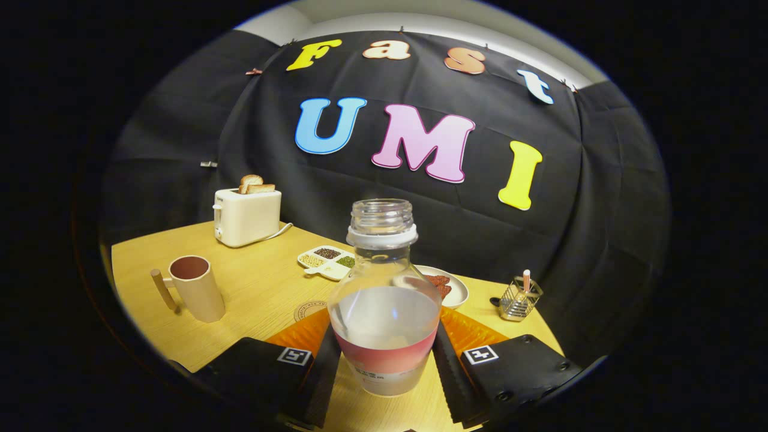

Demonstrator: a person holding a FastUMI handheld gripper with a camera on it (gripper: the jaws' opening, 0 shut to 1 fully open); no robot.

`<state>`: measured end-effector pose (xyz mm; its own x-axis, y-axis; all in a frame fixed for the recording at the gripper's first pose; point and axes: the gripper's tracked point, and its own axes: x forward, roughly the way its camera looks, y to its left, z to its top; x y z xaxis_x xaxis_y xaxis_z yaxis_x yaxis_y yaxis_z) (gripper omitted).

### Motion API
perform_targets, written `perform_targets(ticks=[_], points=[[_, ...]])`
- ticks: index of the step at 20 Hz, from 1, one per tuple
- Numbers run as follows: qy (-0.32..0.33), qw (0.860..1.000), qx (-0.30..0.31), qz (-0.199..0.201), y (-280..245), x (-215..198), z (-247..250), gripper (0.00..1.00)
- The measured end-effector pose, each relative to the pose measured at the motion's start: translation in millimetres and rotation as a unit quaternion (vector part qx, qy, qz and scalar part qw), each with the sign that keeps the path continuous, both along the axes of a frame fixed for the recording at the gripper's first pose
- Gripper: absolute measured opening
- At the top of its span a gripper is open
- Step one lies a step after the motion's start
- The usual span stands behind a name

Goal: Take the bottle from table, then pour the juice into the cup, finally place the bottle on the coaster

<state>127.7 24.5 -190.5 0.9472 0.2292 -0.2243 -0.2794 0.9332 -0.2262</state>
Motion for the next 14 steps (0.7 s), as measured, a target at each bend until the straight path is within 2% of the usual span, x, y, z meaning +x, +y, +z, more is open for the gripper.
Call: perform_targets(ticks=[4, 9, 14], points=[[-0.023, 0.998, -0.063, 0.002, 30.8, 0.6, 29.4, 0.77], [-0.046, 0.986, -0.160, -0.028, 57.7, 8.3, 55.9, 0.77], [-0.032, 0.972, -0.229, -0.039, 80.1, 2.8, 41.8, 0.77]])
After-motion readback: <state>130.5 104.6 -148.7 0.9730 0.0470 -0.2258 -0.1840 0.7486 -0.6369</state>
